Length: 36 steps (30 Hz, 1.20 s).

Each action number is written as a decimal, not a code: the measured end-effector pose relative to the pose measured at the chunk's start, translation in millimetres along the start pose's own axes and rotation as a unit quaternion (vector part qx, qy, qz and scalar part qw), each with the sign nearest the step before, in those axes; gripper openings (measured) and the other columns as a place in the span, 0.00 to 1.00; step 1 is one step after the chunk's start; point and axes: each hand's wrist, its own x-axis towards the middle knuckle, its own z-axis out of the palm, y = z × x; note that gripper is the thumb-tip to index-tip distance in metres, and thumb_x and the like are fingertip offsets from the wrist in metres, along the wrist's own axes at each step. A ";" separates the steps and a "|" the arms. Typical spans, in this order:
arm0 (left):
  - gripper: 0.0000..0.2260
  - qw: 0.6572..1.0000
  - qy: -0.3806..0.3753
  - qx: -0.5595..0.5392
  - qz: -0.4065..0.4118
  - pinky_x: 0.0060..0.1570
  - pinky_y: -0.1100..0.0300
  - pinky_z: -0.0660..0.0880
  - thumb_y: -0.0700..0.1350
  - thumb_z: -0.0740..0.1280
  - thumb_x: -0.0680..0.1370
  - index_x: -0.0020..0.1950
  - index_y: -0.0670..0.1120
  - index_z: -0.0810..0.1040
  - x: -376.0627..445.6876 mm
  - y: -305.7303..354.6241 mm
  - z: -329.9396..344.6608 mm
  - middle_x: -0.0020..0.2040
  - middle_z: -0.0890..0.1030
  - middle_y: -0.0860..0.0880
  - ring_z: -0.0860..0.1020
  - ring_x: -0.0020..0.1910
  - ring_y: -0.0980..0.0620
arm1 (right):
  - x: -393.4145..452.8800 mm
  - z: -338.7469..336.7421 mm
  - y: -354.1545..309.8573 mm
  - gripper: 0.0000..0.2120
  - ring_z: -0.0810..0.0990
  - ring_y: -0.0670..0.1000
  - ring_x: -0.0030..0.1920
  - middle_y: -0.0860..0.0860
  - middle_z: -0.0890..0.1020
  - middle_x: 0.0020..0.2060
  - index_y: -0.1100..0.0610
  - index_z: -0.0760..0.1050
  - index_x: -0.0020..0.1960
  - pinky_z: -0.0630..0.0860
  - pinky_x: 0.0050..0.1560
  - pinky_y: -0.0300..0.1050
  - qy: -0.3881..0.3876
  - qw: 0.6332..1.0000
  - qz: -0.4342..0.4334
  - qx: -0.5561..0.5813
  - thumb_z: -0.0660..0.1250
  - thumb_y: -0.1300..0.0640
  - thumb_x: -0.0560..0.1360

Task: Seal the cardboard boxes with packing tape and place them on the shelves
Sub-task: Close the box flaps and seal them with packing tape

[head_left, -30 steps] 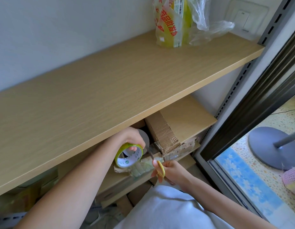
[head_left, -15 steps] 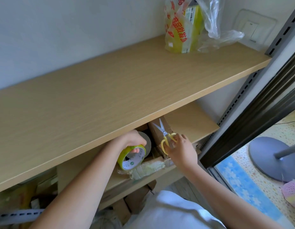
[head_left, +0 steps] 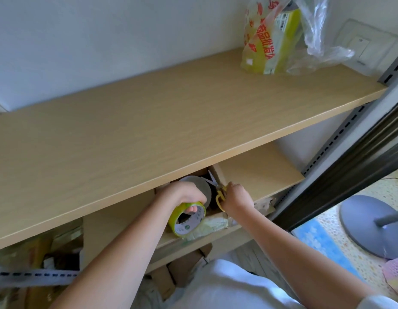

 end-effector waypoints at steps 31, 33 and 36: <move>0.10 0.998 -0.001 -0.041 0.040 0.19 0.68 0.65 0.43 0.65 0.77 0.36 0.42 0.76 6.7 -5.7 5.5 0.26 0.74 0.48 0.69 0.17 0.56 | 3.7 -16.6 -14.0 0.13 0.81 0.52 0.43 0.55 0.83 0.48 0.58 0.65 0.37 0.77 0.42 0.42 -0.090 0.994 -0.012 -0.063 0.61 0.62 0.80; 0.10 0.998 -0.004 -0.040 0.040 0.21 0.67 0.66 0.45 0.66 0.76 0.36 0.42 0.76 7.0 -6.2 5.0 0.26 0.75 0.49 0.69 0.19 0.55 | 7.5 -16.9 -2.8 0.12 0.84 0.52 0.42 0.55 0.84 0.45 0.58 0.70 0.38 0.82 0.43 0.44 -0.092 0.996 -0.011 -0.010 0.65 0.56 0.79; 0.11 0.997 0.008 -0.032 0.073 0.29 0.64 0.70 0.48 0.66 0.75 0.36 0.43 0.77 7.9 -6.7 0.7 0.25 0.76 0.50 0.71 0.23 0.53 | 8.4 -34.3 22.9 0.18 0.82 0.45 0.29 0.51 0.83 0.34 0.53 0.78 0.41 0.79 0.30 0.38 -0.041 0.989 -0.029 0.142 0.66 0.38 0.76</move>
